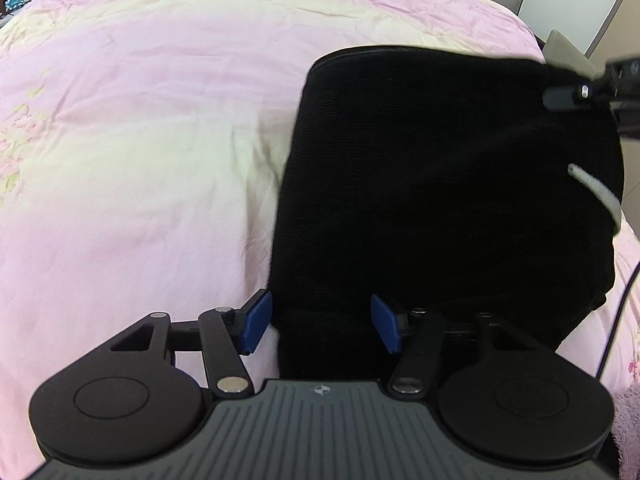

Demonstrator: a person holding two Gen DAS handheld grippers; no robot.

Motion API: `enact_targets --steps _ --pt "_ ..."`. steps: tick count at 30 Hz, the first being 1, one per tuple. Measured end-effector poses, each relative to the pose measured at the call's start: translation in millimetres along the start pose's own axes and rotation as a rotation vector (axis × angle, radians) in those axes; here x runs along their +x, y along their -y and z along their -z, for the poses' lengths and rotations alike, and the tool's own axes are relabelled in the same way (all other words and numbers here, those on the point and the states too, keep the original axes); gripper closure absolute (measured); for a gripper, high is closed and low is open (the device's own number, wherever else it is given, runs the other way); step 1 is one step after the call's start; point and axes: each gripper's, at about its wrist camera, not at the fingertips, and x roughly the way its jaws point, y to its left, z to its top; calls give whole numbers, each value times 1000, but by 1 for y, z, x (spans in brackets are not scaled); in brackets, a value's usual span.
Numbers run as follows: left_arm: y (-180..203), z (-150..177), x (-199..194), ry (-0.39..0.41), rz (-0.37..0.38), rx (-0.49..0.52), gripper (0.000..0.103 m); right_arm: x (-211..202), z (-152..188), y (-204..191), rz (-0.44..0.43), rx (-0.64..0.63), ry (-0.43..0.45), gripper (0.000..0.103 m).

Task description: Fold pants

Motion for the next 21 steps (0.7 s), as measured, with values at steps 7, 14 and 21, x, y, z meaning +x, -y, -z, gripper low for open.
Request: enact_targets --steps 7,14,21 --pt "2 3 2 -34 -3 0 37 52 21 45 121 71 -39 91" --pt "13 1 -7 -37 -45 8 39 41 11 38 139 40 -78 64" --pt "28 -3 -27 74 -46 -38 40 15 28 51 47 26 -136 18"
